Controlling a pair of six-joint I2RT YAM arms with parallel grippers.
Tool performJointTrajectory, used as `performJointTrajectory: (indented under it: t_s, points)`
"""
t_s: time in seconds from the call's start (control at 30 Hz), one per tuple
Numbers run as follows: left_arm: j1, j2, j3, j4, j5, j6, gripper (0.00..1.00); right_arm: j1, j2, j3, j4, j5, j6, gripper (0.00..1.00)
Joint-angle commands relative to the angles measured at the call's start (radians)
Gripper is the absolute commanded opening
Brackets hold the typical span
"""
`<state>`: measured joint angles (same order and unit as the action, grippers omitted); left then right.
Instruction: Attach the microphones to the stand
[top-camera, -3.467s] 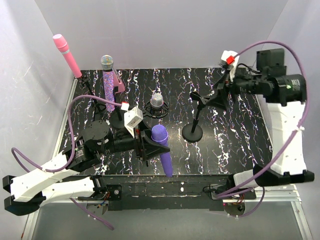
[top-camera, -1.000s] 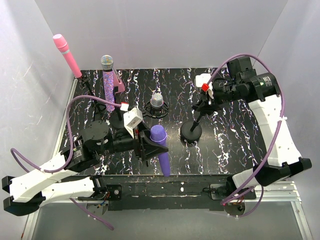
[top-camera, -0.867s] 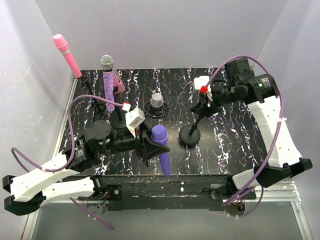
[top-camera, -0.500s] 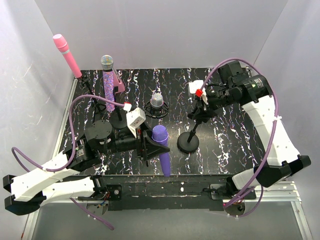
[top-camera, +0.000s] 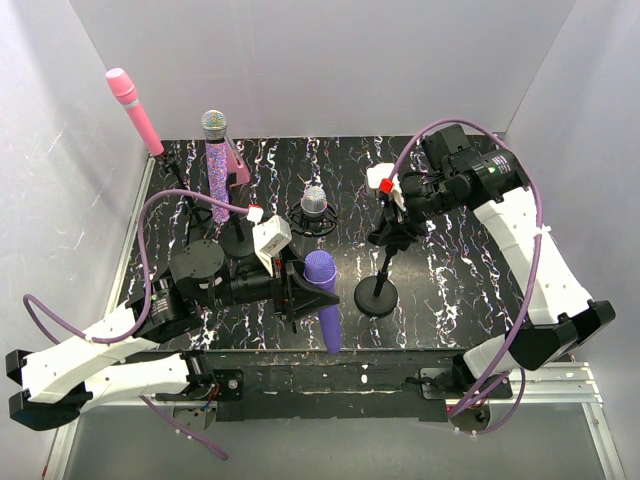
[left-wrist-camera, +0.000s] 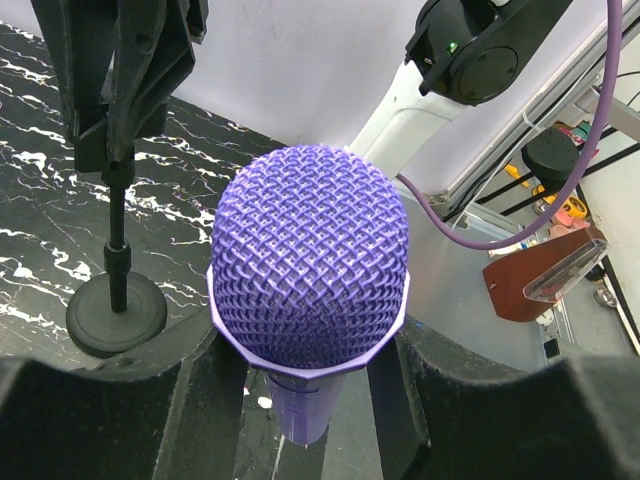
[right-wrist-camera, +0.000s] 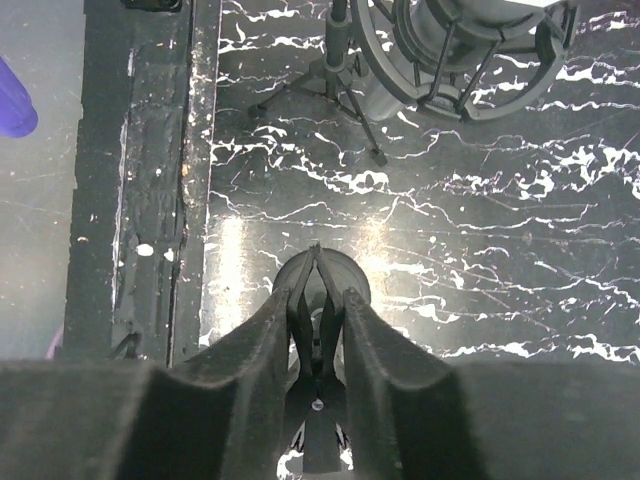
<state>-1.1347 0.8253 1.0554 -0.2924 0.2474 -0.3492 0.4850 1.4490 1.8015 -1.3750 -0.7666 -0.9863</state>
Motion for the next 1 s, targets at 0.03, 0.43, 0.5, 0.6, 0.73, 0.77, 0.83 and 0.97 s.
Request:
performJointTrajectory:
  t_s: [0.03,0.43,0.5,0.6,0.73,0.77,0.83,0.97]
  points:
    - [-0.004,-0.012,0.02,0.001,-0.008,0.018,0.0,0.007,-0.01,0.032,-0.216,-0.074,0.054,0.54]
    - [-0.002,0.012,0.035,-0.004,-0.007,0.029,0.0,-0.068,-0.059,0.12,-0.22,-0.137,0.089,0.88]
    - [-0.004,0.018,0.044,-0.01,-0.008,0.033,0.0,-0.097,-0.07,0.139,-0.22,-0.158,0.092,0.89]
    - [-0.002,0.024,0.057,-0.021,-0.016,0.045,0.0,-0.137,-0.09,0.159,-0.22,-0.183,0.095,0.89]
    - [-0.004,0.04,0.074,-0.03,-0.019,0.061,0.0,-0.21,-0.134,0.156,-0.21,-0.233,0.075,0.89]
    - [-0.004,0.046,0.081,-0.033,-0.019,0.064,0.0,-0.218,-0.153,0.122,-0.17,-0.234,0.095,0.9]
    - [-0.003,0.06,0.097,-0.047,-0.019,0.076,0.0,-0.221,-0.189,0.029,-0.043,-0.191,0.217,0.91]
    - [-0.004,0.08,0.135,-0.077,-0.02,0.098,0.0,-0.223,-0.197,-0.094,0.019,-0.166,0.25,0.91]
